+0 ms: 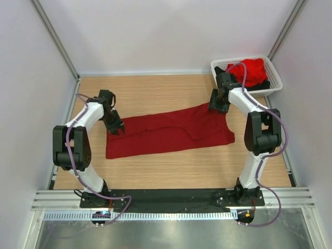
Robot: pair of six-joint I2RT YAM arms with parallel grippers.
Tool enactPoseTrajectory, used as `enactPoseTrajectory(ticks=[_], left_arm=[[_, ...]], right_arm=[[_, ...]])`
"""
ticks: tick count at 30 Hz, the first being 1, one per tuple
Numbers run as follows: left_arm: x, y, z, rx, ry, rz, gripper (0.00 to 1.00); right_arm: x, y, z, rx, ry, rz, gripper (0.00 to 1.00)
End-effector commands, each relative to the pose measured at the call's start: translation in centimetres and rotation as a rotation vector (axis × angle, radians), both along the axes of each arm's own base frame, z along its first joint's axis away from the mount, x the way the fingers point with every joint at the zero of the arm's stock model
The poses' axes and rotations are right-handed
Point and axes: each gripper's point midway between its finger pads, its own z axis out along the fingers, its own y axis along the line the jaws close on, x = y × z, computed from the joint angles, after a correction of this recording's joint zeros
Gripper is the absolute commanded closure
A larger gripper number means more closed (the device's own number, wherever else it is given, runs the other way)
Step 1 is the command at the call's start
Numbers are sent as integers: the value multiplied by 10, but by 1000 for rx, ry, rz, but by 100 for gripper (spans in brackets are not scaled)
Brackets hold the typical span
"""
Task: Fold and stack the t-shirts
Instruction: Fold the tshirt
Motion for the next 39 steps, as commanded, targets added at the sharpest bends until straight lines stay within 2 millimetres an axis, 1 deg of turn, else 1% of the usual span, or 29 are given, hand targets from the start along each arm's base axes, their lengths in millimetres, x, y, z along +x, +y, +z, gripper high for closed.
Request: enactPoseTrajectory(ticks=[1,2,3,5,6,7,8,9,10,11,12,13,14,15,17,18,20,21,23,25,29,34,39], left_arm=[[-1,-7,11,-67,-17,41,67],[-2,-5,13,-73,-28,59,67],[-5,-4,14,-74,-25,99,64],[-14,4,17,-62,-36,160,62],[-16,5,19,-72,-44,179,61],[-16,6,23,-82,-65,215,59],[-24,8,17,-84,-45,240,55],[-26,8,16,-87,-42,252,54],[-24,15,15,-104,-48,307,53],[-29,16,8,-115,-30,328,52],[-29,21,6,-128,-32,361,51],[-25,21,5,-159,-46,381,51],[-27,23,0,-169,-36,397,52],[-25,26,-1,-185,-31,415,52],[-24,27,-5,-201,-17,420,52],[-23,27,-5,-203,-18,422,53],[-21,28,-3,-206,-29,423,52],[-19,29,0,-208,-45,418,50],[-19,30,2,-204,-54,414,43],[-20,30,5,-198,-63,409,41],[-24,30,4,-195,-52,403,34],[-26,29,7,-203,-63,405,31],[-26,28,9,-203,-67,399,30]], right_arm=[[-31,7,23,40,30,11,43],[-37,8,33,56,9,8,42],[-49,6,27,59,33,1,38],[-59,7,30,73,36,-13,36],[-66,7,25,77,58,-15,34],[-69,7,23,82,62,-14,34],[-74,8,21,90,71,-19,33],[-77,7,19,88,76,-20,33],[-79,7,18,90,80,-22,33],[-80,7,16,91,83,-25,33],[-82,5,13,92,88,-40,35],[-84,4,11,96,93,-50,37],[-87,1,6,97,103,-67,39],[-86,-3,5,107,100,-94,43],[-89,0,3,146,104,-107,49],[-90,-2,0,161,108,-131,55],[-92,-5,-1,162,110,-159,58],[-96,-7,-6,161,120,-170,59],[-98,-13,-10,169,120,-205,59],[-98,-18,-13,185,118,-223,58],[-90,-20,-22,201,105,-220,56],[-81,-18,-28,223,99,-224,55],[-79,-13,-34,250,112,-234,56]])
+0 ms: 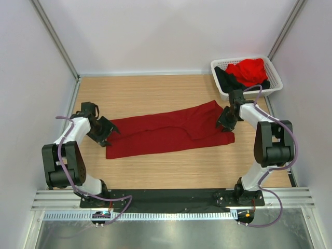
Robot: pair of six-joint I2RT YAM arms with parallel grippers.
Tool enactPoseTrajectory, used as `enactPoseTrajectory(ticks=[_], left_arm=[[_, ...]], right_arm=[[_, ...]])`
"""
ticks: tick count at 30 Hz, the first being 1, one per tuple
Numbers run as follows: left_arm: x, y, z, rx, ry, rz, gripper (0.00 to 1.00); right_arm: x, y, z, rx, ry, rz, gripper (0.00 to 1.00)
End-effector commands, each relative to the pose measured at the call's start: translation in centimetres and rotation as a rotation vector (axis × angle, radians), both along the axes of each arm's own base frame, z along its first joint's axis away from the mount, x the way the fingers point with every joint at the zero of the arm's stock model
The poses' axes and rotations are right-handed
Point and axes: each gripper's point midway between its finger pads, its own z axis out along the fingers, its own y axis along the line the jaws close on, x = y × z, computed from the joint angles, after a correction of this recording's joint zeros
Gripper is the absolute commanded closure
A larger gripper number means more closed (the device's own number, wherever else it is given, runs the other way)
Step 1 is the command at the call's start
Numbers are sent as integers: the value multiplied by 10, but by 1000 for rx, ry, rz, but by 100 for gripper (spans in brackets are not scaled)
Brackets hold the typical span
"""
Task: Fold and stack the t-shirts
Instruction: Fold the tshirt
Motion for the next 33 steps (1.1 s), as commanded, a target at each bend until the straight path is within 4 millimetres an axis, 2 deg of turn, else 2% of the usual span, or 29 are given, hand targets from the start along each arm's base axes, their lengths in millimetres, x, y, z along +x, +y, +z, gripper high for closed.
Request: enactPoseTrajectory(ticks=[1,6,9,12,13,15,16,18,28,33], left_arm=[[3,-1,10,-13,-44,-8,30],[3,-1,12,-11,-46,1,26],[4,-1,10,-11,-40,9,25],[5,-2,7,-19,-33,16,28],[6,-2,6,-22,-28,19,28],[7,-1,4,-19,-19,28,29],[7,0,4,-16,-18,32,30],[8,2,2,-4,-9,43,32],[13,14,-8,57,15,81,44],[25,23,-10,97,22,92,50]], right_arm=[[11,6,3,36,-33,-17,56],[12,5,0,35,-33,-26,56],[14,6,-2,39,-35,-31,60],[16,5,-3,38,-35,-35,71],[16,5,-2,36,-36,-36,78],[16,4,0,30,-42,-35,87],[15,4,2,30,-43,-38,95],[14,4,5,30,-51,-35,99],[11,3,12,29,-67,-24,99],[12,6,13,40,-74,-17,99]])
